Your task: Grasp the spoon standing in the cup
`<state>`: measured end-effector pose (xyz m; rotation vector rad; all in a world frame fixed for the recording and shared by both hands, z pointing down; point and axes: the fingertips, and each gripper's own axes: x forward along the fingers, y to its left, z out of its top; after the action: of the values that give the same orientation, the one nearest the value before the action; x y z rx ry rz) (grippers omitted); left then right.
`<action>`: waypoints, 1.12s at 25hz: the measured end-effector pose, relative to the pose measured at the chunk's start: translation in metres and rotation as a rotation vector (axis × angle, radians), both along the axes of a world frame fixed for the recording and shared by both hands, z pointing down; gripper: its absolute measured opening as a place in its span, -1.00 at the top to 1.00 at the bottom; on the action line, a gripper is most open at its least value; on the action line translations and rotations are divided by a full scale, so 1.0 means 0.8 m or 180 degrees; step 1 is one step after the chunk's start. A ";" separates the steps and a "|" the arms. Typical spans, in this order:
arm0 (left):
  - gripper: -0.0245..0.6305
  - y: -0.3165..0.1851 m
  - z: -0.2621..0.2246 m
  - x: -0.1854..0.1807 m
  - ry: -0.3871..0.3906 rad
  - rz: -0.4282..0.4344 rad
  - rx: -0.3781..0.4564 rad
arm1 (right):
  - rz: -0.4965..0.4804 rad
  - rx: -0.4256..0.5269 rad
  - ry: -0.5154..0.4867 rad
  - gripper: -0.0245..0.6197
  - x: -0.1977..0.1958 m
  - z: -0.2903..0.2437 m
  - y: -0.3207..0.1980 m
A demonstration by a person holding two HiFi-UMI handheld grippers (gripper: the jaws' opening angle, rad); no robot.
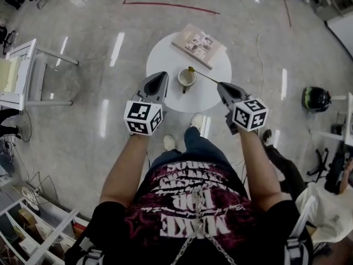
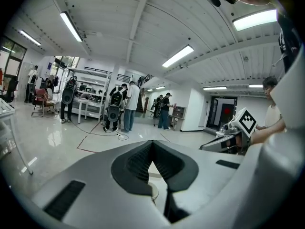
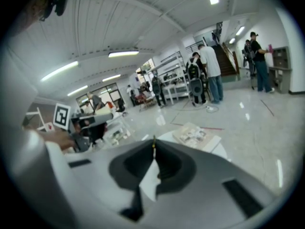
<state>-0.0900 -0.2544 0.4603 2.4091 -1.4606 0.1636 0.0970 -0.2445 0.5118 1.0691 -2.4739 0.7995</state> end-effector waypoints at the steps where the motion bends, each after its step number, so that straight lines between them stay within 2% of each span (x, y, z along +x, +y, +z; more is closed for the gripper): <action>1: 0.85 0.002 -0.005 0.000 0.0003 0.0007 0.0020 | 0.0023 0.0017 -0.0038 0.81 0.001 -0.007 0.001; 12: 0.85 0.019 -0.050 0.008 0.0019 0.0096 0.0170 | 0.0151 0.0295 -0.0420 0.81 0.012 -0.092 0.017; 28: 0.85 0.047 -0.081 -0.020 0.0042 0.0156 0.0284 | 0.0320 0.0465 -0.0498 0.81 -0.006 -0.129 0.049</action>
<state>-0.1056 -0.2169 0.3954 2.5132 -1.4324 0.0955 0.0919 -0.2052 0.4083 1.2335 -2.6625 0.7680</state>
